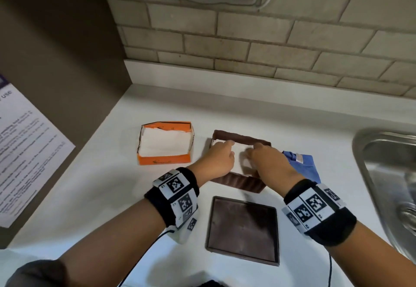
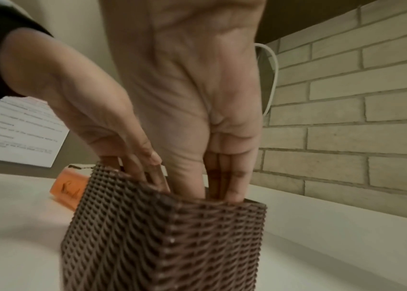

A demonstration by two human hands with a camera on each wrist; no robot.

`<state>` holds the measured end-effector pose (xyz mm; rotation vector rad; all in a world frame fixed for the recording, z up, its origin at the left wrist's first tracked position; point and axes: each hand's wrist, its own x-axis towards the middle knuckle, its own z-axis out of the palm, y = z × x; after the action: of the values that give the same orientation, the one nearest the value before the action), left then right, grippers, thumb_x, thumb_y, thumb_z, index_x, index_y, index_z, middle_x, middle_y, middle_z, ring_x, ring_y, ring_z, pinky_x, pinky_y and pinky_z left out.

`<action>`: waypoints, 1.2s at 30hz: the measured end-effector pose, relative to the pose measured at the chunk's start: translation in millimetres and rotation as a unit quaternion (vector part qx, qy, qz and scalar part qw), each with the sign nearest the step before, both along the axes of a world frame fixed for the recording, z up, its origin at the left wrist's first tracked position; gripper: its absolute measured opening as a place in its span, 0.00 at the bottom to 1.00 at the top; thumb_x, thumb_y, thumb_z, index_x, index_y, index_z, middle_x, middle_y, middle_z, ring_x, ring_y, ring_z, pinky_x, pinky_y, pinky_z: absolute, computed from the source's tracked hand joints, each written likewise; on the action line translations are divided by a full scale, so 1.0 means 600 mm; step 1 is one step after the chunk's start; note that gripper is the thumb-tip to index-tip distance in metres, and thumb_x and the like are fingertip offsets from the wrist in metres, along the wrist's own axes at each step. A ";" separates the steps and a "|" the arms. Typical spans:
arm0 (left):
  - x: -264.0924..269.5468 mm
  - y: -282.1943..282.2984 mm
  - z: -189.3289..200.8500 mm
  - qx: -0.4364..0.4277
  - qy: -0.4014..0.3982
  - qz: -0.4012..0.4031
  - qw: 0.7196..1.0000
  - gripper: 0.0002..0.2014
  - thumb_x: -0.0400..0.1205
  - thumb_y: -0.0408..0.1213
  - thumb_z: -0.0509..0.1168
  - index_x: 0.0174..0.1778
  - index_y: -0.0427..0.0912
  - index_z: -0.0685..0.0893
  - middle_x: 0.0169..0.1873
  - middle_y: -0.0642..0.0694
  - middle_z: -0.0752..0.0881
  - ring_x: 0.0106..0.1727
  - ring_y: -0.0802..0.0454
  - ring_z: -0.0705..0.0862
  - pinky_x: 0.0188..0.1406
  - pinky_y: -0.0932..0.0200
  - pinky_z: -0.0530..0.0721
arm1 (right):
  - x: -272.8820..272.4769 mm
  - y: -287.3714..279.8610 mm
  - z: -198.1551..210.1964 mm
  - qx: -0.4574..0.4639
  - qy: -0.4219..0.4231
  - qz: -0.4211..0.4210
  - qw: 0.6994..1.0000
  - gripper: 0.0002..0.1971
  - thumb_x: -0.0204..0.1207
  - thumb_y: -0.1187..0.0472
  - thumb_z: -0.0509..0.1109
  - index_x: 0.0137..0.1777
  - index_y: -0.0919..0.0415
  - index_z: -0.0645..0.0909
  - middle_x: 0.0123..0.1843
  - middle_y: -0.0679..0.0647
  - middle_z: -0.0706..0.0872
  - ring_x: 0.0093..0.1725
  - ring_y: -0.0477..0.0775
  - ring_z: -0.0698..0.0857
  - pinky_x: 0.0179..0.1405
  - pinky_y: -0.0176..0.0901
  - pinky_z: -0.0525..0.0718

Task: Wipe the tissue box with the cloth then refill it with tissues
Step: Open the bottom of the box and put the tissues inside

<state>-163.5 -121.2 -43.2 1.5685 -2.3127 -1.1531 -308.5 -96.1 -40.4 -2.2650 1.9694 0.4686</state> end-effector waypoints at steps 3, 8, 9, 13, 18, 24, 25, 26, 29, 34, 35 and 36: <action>0.021 0.004 0.014 -0.033 0.078 0.031 0.996 0.20 0.89 0.34 0.52 0.77 0.41 0.72 0.70 0.40 0.80 0.65 0.44 0.82 0.63 0.55 0.78 | -0.006 -0.001 0.011 0.001 -0.014 -0.001 1.000 0.22 0.76 0.69 0.69 0.69 0.58 0.74 0.63 0.58 0.77 0.59 0.60 0.83 0.48 0.44 0.79; 0.126 -0.012 0.043 -0.019 0.252 0.213 0.944 0.14 0.86 0.27 0.54 0.56 0.37 0.85 0.50 0.40 0.88 0.45 0.47 0.87 0.44 0.55 0.86 | 0.035 -0.003 0.063 -0.101 -0.188 0.001 0.977 0.17 0.80 0.58 0.66 0.68 0.56 0.79 0.57 0.58 0.81 0.55 0.61 0.84 0.52 0.47 0.79; 0.154 -0.021 0.041 -0.009 0.259 0.247 0.934 0.13 0.86 0.26 0.53 0.55 0.37 0.84 0.50 0.39 0.87 0.42 0.48 0.86 0.46 0.53 0.86 | 0.056 -0.006 0.068 -0.121 -0.240 0.014 0.963 0.15 0.80 0.60 0.66 0.66 0.57 0.81 0.55 0.58 0.82 0.53 0.61 0.84 0.51 0.46 0.78; 0.238 -0.070 0.016 -0.013 0.073 0.293 0.953 0.15 0.85 0.31 0.55 0.64 0.37 0.81 0.61 0.35 0.85 0.57 0.38 0.85 0.57 0.52 0.82 | 0.164 -0.028 0.052 -0.082 -0.352 0.061 0.931 0.15 0.82 0.64 0.61 0.65 0.59 0.81 0.60 0.57 0.83 0.58 0.58 0.83 0.54 0.35 0.72; 0.260 -0.107 -0.036 0.010 -0.118 0.230 0.966 0.17 0.86 0.31 0.55 0.68 0.26 0.75 0.66 0.30 0.81 0.67 0.35 0.80 0.56 0.55 0.77 | 0.252 -0.059 -0.017 0.047 -0.252 0.080 0.963 0.10 0.84 0.62 0.56 0.51 0.62 0.79 0.52 0.61 0.84 0.52 0.62 0.83 0.49 0.49 0.79; 0.253 -0.129 -0.097 -0.045 -0.273 0.204 0.939 0.37 0.84 0.52 0.60 0.77 0.23 0.61 0.66 0.35 0.81 0.65 0.38 0.82 0.57 0.52 0.79 | 0.251 -0.064 -0.046 0.053 -0.224 0.061 0.971 0.13 0.80 0.66 0.54 0.56 0.61 0.80 0.49 0.61 0.87 0.50 0.63 0.84 0.45 0.50 0.80; 0.253 -0.130 -0.100 -0.064 -0.289 0.205 0.933 0.39 0.83 0.55 0.60 0.77 0.24 0.62 0.65 0.35 0.82 0.64 0.38 0.82 0.58 0.51 0.80 | 0.250 -0.065 -0.046 0.060 -0.235 0.053 0.969 0.13 0.80 0.66 0.54 0.55 0.61 0.80 0.49 0.60 0.87 0.51 0.63 0.84 0.46 0.51 0.81; 0.254 -0.133 -0.103 -0.080 -0.300 0.207 0.928 0.39 0.82 0.58 0.61 0.75 0.26 0.66 0.64 0.36 0.83 0.64 0.39 0.83 0.58 0.50 0.80 | 0.249 -0.067 -0.045 0.064 -0.243 0.043 0.967 0.12 0.80 0.65 0.55 0.55 0.61 0.80 0.49 0.60 0.87 0.51 0.62 0.84 0.48 0.52 0.82; 0.261 -0.146 -0.105 -0.087 -0.276 0.219 0.932 0.30 0.77 0.60 0.67 0.61 0.36 0.81 0.58 0.39 0.86 0.59 0.42 0.86 0.53 0.54 0.80 | 0.247 -0.072 -0.036 0.057 -0.274 0.008 0.960 0.11 0.81 0.62 0.59 0.60 0.62 0.78 0.54 0.61 0.87 0.57 0.64 0.84 0.53 0.52 0.81; 0.274 -0.146 -0.105 -0.048 -0.184 0.279 0.941 0.26 0.72 0.55 0.75 0.57 0.39 0.84 0.55 0.43 0.89 0.60 0.43 0.86 0.59 0.53 0.80 | 0.240 -0.087 -0.018 0.056 -0.337 -0.053 0.938 0.18 0.82 0.63 0.56 0.71 0.62 0.71 0.63 0.63 0.84 0.61 0.63 0.81 0.48 0.43 0.74; 0.276 -0.143 -0.102 -0.047 -0.154 0.288 0.944 0.26 0.71 0.52 0.76 0.58 0.38 0.84 0.55 0.42 0.88 0.60 0.43 0.85 0.59 0.52 0.81 | 0.238 -0.091 -0.019 0.051 -0.349 -0.057 0.934 0.18 0.83 0.62 0.54 0.72 0.60 0.71 0.63 0.63 0.84 0.62 0.63 0.81 0.48 0.41 0.72; 0.278 -0.142 -0.101 -0.043 -0.119 0.295 0.947 0.24 0.70 0.49 0.77 0.57 0.38 0.85 0.55 0.42 0.89 0.59 0.43 0.86 0.59 0.52 0.82 | 0.235 -0.096 -0.020 0.048 -0.356 -0.061 0.931 0.19 0.84 0.62 0.53 0.73 0.58 0.70 0.64 0.62 0.84 0.63 0.63 0.81 0.50 0.42 0.72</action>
<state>3.5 -206.3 -103.7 2.2436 -1.7551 -0.7345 -167.4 -153.6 -52.3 -1.8531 1.6324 -0.2456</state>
